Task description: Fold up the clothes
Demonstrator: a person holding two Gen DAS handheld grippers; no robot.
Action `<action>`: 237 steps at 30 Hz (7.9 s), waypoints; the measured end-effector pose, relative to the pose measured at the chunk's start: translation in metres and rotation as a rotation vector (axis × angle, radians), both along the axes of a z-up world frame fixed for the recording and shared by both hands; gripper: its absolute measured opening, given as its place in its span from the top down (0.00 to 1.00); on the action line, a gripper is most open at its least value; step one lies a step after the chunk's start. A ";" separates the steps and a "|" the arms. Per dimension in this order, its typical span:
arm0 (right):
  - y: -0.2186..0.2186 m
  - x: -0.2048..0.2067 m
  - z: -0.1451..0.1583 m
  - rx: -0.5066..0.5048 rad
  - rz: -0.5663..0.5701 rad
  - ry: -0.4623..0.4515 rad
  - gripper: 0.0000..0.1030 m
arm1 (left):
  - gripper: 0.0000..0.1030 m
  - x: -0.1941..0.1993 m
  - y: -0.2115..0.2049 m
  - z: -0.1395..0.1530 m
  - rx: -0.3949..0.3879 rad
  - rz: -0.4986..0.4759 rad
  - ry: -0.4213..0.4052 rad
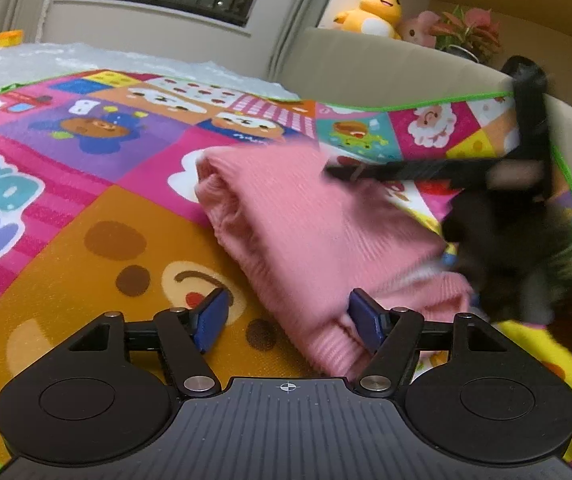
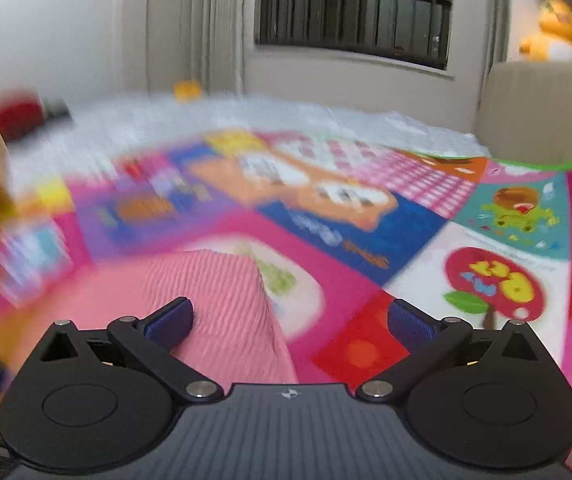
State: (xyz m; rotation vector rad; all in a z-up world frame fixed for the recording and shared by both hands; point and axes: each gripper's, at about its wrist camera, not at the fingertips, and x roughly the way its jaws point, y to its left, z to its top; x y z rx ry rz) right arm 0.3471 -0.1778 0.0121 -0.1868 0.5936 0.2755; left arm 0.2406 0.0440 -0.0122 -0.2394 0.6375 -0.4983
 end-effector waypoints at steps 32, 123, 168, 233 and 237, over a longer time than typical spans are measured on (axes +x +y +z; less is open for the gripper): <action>-0.009 -0.076 -0.002 0.018 0.048 -0.024 0.00 | 0.23 0.038 0.005 0.026 -0.038 0.039 0.105; 0.011 0.010 0.005 0.213 0.169 -0.059 0.00 | 0.49 0.188 0.011 0.006 -0.036 -0.082 -0.091; 0.023 0.118 0.004 0.301 0.138 0.173 0.35 | 0.50 0.110 0.016 -0.002 0.012 0.055 -0.029; -0.046 -0.163 -0.043 0.187 -0.103 -0.089 0.00 | 0.00 -0.086 -0.042 -0.012 0.323 0.393 -0.255; -0.042 -0.164 -0.043 0.163 -0.102 -0.098 0.00 | 0.00 -0.087 -0.042 -0.013 0.314 0.392 -0.255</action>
